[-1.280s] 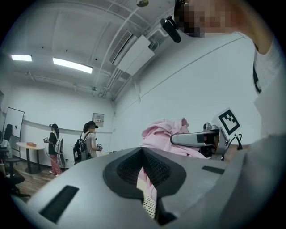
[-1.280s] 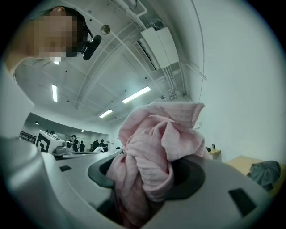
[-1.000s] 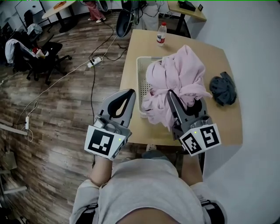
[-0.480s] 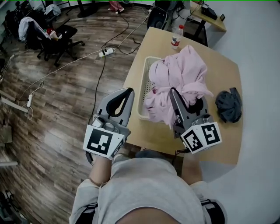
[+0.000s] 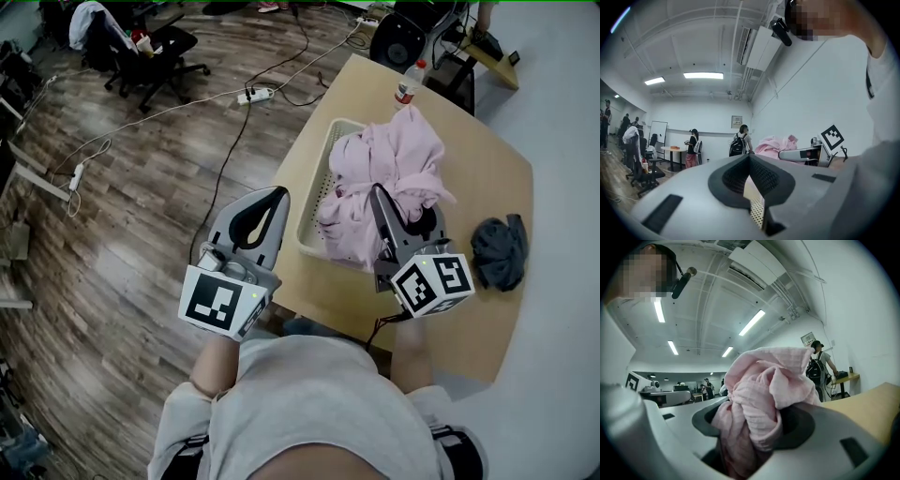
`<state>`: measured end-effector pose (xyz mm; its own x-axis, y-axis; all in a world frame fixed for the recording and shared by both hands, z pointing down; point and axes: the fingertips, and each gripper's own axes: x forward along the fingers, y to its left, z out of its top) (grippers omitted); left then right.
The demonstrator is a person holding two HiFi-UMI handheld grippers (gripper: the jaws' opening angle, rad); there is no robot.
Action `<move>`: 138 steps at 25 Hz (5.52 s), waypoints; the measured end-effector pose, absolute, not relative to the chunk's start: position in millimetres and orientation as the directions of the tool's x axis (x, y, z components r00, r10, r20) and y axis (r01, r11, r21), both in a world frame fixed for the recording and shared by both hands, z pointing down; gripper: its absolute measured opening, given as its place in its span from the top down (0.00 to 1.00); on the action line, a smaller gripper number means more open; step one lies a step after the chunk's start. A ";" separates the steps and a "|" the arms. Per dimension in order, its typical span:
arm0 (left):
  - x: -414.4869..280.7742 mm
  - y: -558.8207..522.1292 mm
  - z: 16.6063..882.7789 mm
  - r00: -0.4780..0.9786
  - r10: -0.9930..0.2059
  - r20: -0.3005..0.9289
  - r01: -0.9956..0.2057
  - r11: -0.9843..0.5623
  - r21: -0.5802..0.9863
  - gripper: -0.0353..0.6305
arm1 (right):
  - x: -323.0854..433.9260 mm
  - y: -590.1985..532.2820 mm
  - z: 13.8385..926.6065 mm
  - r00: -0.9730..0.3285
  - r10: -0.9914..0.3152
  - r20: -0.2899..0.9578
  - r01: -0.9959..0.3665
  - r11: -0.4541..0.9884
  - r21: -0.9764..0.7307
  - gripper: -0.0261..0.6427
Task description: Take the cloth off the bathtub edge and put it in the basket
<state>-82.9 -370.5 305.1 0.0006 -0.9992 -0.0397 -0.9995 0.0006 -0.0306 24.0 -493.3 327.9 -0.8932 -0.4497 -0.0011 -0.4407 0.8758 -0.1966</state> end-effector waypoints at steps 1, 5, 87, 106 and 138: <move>-83.5 -370.4 306.4 -0.008 -0.999 -0.037 -1.000 0.009 -0.027 0.95 | 22.0 -495.7 333.4 -0.895 -0.446 0.014 -0.439 0.876 -0.198 0.55; -88.5 -369.5 310.9 -0.044 -0.999 -0.023 -0.999 0.045 -0.017 0.95 | 12.3 -505.6 358.9 -0.898 -0.431 0.085 -0.439 0.873 -0.214 0.55; -113.3 -270.7 301.8 0.195 -0.980 -0.028 -0.981 -0.194 -0.030 0.95 | 23.2 -420.5 401.6 -0.677 -0.667 0.311 -0.735 0.631 -0.247 0.95; -88.8 -192.2 295.6 0.455 -0.888 -0.067 -0.890 -0.452 -0.053 0.95 | 38.0 -264.5 328.7 -0.605 -0.793 0.071 -0.788 0.583 -0.197 0.95; 27.1 -81.7 282.7 0.608 -0.790 -0.075 -0.794 -0.604 -0.074 0.95 | 113.1 -99.8 280.9 -0.582 -0.811 -0.049 -0.807 0.584 -0.084 0.95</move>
<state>27.1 -81.7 282.7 0.6080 -0.7904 -0.0746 -0.7938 -0.6037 -0.0738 113.1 -99.8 280.9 -0.5824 -0.8114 -0.0491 -0.8071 0.5844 -0.0844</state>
